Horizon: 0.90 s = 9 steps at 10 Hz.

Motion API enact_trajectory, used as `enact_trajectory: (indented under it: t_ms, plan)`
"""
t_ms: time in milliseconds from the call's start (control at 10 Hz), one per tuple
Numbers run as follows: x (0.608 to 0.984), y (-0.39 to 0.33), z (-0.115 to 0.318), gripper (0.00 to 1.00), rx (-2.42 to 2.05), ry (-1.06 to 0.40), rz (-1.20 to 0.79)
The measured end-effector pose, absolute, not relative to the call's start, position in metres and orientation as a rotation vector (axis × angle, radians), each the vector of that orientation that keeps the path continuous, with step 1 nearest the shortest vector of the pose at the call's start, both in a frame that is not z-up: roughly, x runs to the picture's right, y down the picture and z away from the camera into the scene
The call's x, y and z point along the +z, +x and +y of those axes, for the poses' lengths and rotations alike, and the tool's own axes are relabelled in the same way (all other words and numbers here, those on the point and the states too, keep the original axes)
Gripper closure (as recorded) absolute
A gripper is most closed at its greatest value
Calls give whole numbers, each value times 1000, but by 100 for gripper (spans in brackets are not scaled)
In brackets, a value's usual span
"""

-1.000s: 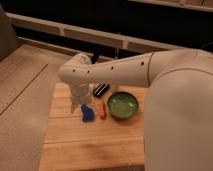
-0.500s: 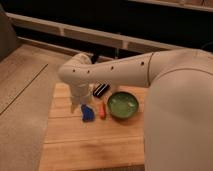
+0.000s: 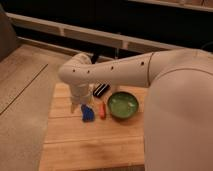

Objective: Wipe the white sponge on the table

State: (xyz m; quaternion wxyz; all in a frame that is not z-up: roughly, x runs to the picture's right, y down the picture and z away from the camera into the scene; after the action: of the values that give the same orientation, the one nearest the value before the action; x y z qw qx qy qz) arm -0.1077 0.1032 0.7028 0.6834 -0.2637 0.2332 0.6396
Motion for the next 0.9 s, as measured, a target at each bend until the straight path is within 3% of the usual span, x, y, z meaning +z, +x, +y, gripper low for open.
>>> enact_trajectory:
  t_ms: [500,700,900]
  plan:
    - [703,-108,101,35,1428,-583,517]
    - [714,-112,84,35,1369,-545,445]
    - [739,-128,40,35,1244,-479,306]
